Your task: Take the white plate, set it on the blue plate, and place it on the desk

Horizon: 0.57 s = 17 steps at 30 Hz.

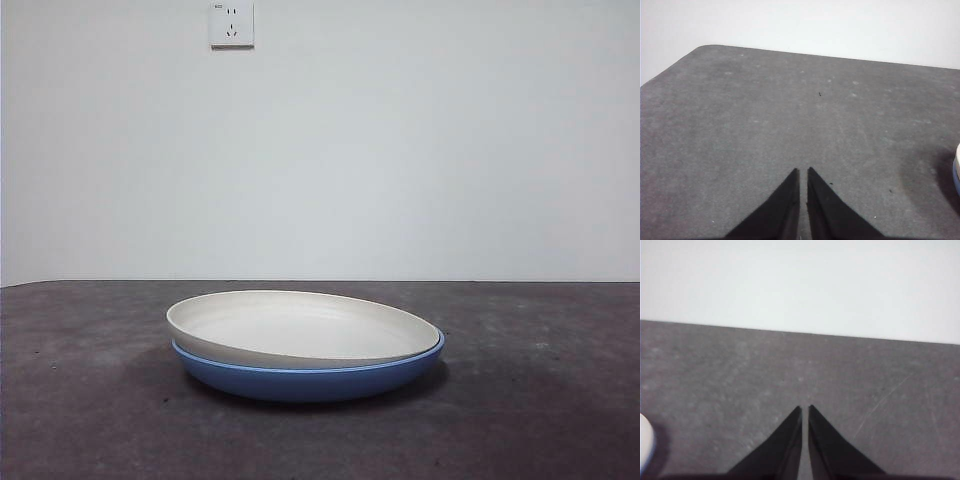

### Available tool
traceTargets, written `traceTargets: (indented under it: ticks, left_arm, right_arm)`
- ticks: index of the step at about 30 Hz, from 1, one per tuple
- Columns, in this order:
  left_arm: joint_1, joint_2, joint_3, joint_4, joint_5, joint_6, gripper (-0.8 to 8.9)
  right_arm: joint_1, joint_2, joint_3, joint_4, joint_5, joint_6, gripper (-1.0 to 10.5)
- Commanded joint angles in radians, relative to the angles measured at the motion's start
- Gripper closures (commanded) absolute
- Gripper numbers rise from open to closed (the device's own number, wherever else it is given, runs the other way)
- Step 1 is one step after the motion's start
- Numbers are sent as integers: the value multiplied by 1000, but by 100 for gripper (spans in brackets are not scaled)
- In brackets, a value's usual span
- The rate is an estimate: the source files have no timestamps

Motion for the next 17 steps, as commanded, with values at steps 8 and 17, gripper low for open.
traceTargets:
  ticks: [8, 17]
  left_arm:
    - [0, -2, -21, 14, -5, 0, 788]
    - [0, -2, -21, 14, -5, 0, 789]
  right_arm:
    - [132, -82, -256, 229, 150, 6, 927]
    - [135, -126, -302, 154, 169, 2, 927]
